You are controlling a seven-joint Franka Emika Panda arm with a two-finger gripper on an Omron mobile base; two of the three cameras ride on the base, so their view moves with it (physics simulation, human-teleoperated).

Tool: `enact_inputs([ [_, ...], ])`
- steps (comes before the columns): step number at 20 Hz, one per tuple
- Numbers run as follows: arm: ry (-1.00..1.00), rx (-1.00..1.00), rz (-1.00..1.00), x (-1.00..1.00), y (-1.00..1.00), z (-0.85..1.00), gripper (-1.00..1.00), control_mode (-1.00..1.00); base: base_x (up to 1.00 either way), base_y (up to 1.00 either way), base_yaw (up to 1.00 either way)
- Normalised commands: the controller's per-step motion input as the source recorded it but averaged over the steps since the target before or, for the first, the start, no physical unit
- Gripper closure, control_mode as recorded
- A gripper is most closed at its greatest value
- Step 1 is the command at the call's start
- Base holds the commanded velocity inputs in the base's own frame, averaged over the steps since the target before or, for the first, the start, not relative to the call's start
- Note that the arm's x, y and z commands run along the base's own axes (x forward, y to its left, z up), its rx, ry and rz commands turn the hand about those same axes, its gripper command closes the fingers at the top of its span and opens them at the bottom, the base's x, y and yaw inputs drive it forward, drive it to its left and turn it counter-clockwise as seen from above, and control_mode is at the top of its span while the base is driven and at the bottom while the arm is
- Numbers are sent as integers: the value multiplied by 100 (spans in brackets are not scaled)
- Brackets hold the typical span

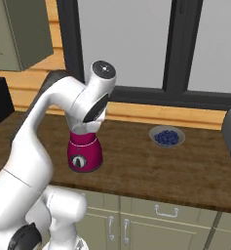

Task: Close the lid blender by securely placing the lid on top.

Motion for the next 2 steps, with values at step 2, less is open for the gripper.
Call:
enact_inputs([
  [2, 2, -1, 0, -1, -13, -18, -100, -100, 0, 0, 0],
])
